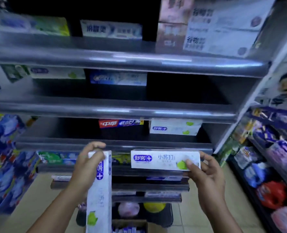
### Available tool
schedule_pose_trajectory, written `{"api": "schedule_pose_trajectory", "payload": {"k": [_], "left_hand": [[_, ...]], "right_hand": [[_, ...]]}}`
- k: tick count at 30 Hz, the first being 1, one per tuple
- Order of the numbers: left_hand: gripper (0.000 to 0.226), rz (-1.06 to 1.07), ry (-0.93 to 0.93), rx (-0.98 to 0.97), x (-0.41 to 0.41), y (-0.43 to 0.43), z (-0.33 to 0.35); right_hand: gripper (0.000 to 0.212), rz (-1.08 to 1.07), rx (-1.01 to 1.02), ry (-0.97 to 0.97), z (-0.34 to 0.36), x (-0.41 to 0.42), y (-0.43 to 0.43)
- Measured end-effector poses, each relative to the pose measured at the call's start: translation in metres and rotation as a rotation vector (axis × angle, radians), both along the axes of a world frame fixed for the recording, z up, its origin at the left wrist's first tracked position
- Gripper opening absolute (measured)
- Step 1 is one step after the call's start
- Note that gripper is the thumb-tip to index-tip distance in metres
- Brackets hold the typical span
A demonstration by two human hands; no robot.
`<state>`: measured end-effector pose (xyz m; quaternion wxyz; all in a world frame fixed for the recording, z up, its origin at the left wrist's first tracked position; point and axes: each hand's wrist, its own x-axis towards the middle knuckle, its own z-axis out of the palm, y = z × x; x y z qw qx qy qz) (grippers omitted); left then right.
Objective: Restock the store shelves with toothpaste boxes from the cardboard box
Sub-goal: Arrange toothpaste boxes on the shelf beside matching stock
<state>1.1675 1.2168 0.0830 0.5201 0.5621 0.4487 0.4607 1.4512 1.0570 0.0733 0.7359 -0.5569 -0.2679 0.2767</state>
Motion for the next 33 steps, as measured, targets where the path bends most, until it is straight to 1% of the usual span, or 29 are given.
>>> {"api": "schedule_pose_trajectory", "payload": {"k": [2, 5, 7, 10, 13, 15, 19, 23, 25, 27, 29, 31, 33], "left_hand": [[0.031, -0.129, 0.069, -0.05, 0.025, -0.004, 0.008], [0.039, -0.267, 0.149, -0.104, 0.059, -0.009, 0.015], [0.047, -0.342, 0.159, -0.14, 0.079, -0.014, 0.019], [0.055, -0.47, 0.146, -0.11, 0.1, -0.019, 0.023], [0.054, -0.415, 0.11, -0.12, 0.111, -0.017, 0.024], [0.051, -0.377, 0.11, -0.13, 0.117, -0.014, 0.023], [0.051, -0.303, 0.137, -0.123, 0.129, -0.008, 0.019], [0.045, -0.281, 0.167, -0.108, 0.141, -0.002, 0.021], [0.043, -0.279, 0.173, -0.102, 0.147, 0.0, 0.025], [0.044, -0.278, 0.181, -0.128, 0.152, 0.002, 0.026], [0.05, -0.296, 0.198, -0.173, 0.157, 0.004, 0.024], [0.055, -0.298, 0.208, -0.191, 0.158, 0.004, 0.02], [0.055, -0.286, 0.206, -0.195, 0.159, 0.005, 0.018]], "right_hand": [[0.04, -0.037, 0.04, 0.001, 0.006, 0.018, -0.005], [0.033, -0.067, 0.089, -0.023, 0.013, 0.04, -0.008], [0.032, -0.065, 0.109, -0.025, 0.013, 0.051, -0.005], [0.038, -0.037, 0.108, -0.03, 0.008, 0.064, 0.005], [0.04, -0.013, 0.099, -0.06, 0.003, 0.073, 0.019], [0.038, -0.044, 0.077, -0.117, 0.0, 0.079, 0.03], [0.036, -0.11, -0.058, -0.3, -0.005, 0.094, 0.051], [0.043, -0.161, -0.203, -0.424, -0.006, 0.103, 0.065], [0.046, -0.146, -0.27, -0.465, -0.007, 0.105, 0.07], [0.044, -0.083, -0.342, -0.49, -0.009, 0.106, 0.073], [0.041, -0.01, -0.417, -0.527, -0.014, 0.106, 0.075], [0.041, 0.001, -0.457, -0.566, -0.018, 0.107, 0.075], [0.043, -0.001, -0.468, -0.57, -0.02, 0.109, 0.076]]}}
